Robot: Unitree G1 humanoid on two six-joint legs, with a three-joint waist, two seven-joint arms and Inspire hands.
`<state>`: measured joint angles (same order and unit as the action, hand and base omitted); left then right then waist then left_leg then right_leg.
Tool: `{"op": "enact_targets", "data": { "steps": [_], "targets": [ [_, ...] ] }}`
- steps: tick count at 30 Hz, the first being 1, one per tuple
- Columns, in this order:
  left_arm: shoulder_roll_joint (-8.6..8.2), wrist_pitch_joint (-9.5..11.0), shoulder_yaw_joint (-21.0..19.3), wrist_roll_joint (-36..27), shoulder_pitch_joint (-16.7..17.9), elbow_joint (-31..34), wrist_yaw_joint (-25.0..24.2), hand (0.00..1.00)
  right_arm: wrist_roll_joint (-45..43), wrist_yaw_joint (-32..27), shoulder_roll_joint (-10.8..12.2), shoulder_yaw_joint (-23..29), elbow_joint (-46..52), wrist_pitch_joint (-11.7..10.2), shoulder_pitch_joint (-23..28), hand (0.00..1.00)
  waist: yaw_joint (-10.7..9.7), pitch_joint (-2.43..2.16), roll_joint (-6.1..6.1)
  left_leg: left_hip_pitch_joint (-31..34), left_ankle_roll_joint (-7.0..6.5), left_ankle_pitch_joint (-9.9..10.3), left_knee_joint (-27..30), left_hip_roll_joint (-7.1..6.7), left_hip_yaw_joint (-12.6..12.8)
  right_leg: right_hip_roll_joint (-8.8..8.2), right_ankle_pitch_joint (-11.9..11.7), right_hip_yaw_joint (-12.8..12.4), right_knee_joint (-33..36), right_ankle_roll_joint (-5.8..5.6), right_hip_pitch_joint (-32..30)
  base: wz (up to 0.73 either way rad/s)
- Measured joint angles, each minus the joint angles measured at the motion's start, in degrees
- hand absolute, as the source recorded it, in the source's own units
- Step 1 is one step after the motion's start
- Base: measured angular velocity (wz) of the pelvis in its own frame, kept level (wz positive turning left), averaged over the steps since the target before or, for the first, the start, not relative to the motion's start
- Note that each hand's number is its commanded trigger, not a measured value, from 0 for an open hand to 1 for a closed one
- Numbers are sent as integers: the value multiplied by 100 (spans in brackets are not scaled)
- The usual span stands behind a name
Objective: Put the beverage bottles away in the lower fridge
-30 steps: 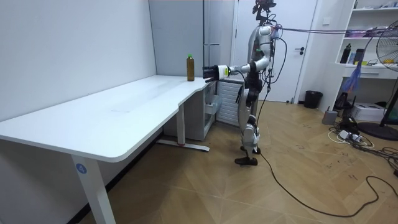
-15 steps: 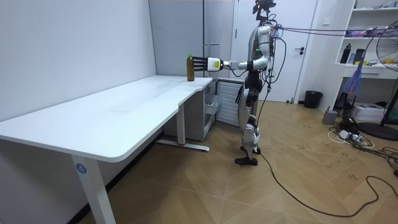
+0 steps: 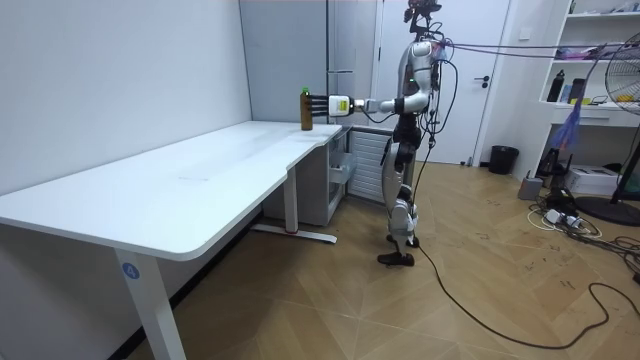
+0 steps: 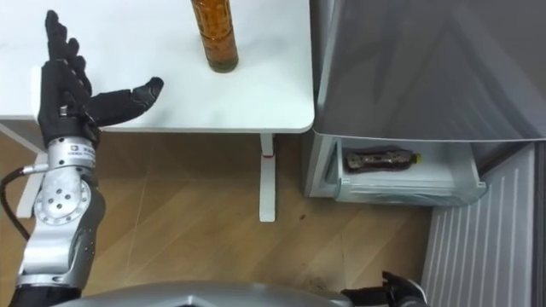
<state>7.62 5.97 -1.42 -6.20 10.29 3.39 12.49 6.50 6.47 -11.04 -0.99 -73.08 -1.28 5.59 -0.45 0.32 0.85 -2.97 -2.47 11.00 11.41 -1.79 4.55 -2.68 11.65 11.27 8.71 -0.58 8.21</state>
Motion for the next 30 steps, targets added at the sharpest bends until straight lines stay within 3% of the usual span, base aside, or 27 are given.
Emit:
{"op": "enact_targets", "data": {
  "steps": [12,19,21,26,30],
  "targets": [
    [25,-164,-77,-258,-501,-74,-208,0,-6,-8,-4,61,3,6,7,0,-207,12,-81,-135,0,1,-76,29,149,22,-12,-162,15,15,28,-8],
    [71,-205,-97,-970,-966,-831,-315,0,-268,-41,-4,235,-6,32,43,0,-362,36,-111,-173,3,3,-78,19,157,26,-11,-232,19,15,46,0],
    [84,-234,-200,-1220,-1067,-973,-316,0,-423,-49,-7,247,-2,123,51,0,-382,34,-122,-171,3,4,-86,23,166,35,-11,-329,51,15,3,-13],
    [296,-349,-435,-1453,-1431,-1171,-322,0,-962,-3,-8,444,3,334,189,0,-518,38,-111,-234,2,3,-110,26,179,31,-10,-362,116,13,-9,-9],
    [351,-447,-605,-1455,-1741,-1545,-323,0,-1316,39,-6,473,-2,560,246,0,-538,34,-116,-382,-2,5,-189,54,332,49,-9,-467,188,11,-6,-27]
  ]
}}
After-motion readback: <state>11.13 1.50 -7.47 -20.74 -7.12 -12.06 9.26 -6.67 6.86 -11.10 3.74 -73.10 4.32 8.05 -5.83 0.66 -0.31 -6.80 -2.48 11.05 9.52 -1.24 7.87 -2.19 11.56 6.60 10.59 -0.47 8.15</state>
